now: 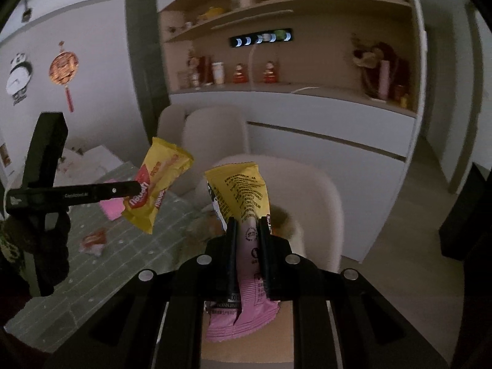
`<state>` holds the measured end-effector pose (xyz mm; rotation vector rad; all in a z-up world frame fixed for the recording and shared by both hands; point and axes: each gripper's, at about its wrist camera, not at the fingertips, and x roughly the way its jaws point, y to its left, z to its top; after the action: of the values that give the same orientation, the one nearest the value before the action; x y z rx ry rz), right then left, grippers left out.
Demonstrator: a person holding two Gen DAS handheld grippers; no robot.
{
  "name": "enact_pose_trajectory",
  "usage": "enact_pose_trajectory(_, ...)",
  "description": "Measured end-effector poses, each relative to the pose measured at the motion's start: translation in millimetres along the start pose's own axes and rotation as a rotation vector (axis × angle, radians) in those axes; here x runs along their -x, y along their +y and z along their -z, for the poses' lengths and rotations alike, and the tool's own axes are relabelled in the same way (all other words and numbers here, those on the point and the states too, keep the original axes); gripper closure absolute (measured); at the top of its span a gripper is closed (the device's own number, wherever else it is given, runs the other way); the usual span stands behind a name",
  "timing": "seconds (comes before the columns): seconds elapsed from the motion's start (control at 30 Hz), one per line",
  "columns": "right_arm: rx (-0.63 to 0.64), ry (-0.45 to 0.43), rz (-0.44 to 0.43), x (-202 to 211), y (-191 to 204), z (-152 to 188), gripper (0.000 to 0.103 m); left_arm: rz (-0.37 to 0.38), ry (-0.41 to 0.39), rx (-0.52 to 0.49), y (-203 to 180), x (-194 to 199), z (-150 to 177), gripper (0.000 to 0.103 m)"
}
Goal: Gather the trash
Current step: 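Carry the yellow Nabati bag and yellow-pink wrapper toward the trash bag, then open the left tool over the trash bag while the right tool releases the yellow-pink wrapper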
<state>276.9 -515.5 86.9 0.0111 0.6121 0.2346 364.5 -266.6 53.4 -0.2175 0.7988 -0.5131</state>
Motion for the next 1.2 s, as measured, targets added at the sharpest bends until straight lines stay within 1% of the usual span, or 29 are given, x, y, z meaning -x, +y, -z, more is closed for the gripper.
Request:
enact_pose_trajectory(0.1, -0.026, -0.004, 0.014, -7, -28, -6, 0.088, 0.002, 0.042, 0.026, -1, -31, -8, 0.097)
enact_pose_trajectory(0.2, -0.038, 0.008, 0.008, -19, -44, -10, 0.088, -0.011, 0.112, 0.05, 0, -68, -10, 0.097)
enact_pose_trajectory(0.27, -0.044, 0.024, -0.005, -34, -53, -11, 0.088, -0.042, 0.141, 0.046, 0, -88, -8, 0.097)
enact_pose_trajectory(0.37, -0.051, 0.049, -0.025, -52, -59, -9, 0.088, -0.11, 0.185, 0.046, 3, -120, -4, 0.097)
enact_pose_trajectory(0.47, -0.06, 0.076, -0.047, -71, -64, -6, 0.088, -0.167, 0.213, 0.029, 4, -141, -1, 0.097)
enact_pose_trajectory(0.5, -0.063, 0.083, -0.05, -74, -65, -5, 0.088, -0.206, 0.234, 0.013, 4, -150, 1, 0.097)
enact_pose_trajectory(0.57, -0.07, 0.099, -0.059, -82, -68, -3, 0.088, -0.235, 0.269, 0.002, 6, -162, 5, 0.097)
enact_pose_trajectory(0.77, -0.088, 0.133, -0.073, -104, -78, -2, 0.088, -0.249, 0.337, -0.01, 4, -177, 15, 0.097)
enact_pose_trajectory(0.87, -0.094, 0.143, -0.071, -107, -77, 1, 0.088, -0.228, 0.348, -0.008, 7, -180, 18, 0.097)
enact_pose_trajectory(0.9, -0.091, 0.147, -0.071, -108, -76, 2, 0.088, -0.215, 0.344, -0.003, 8, -179, 17, 0.094)
enact_pose_trajectory(0.97, -0.081, 0.155, -0.071, -111, -73, 3, 0.088, -0.175, 0.324, 0.014, 11, -174, 15, 0.085)
enact_pose_trajectory(1.0, -0.078, 0.158, -0.073, -112, -72, 4, 0.088, -0.161, 0.316, 0.018, 11, -170, 15, 0.075)
enact_pose_trajectory(1.03, -0.077, 0.16, -0.075, -114, -71, 4, 0.088, -0.15, 0.305, 0.02, 12, -166, 14, 0.071)
enact_pose_trajectory(1.13, -0.077, 0.168, -0.096, -124, -64, 0, 0.088, -0.143, 0.271, 0.028, 13, -143, 14, 0.071)
enact_pose_trajectory(1.2, -0.061, 0.17, -0.117, -134, -56, -5, 0.088, -0.142, 0.239, 0.071, 22, -124, 14, 0.071)
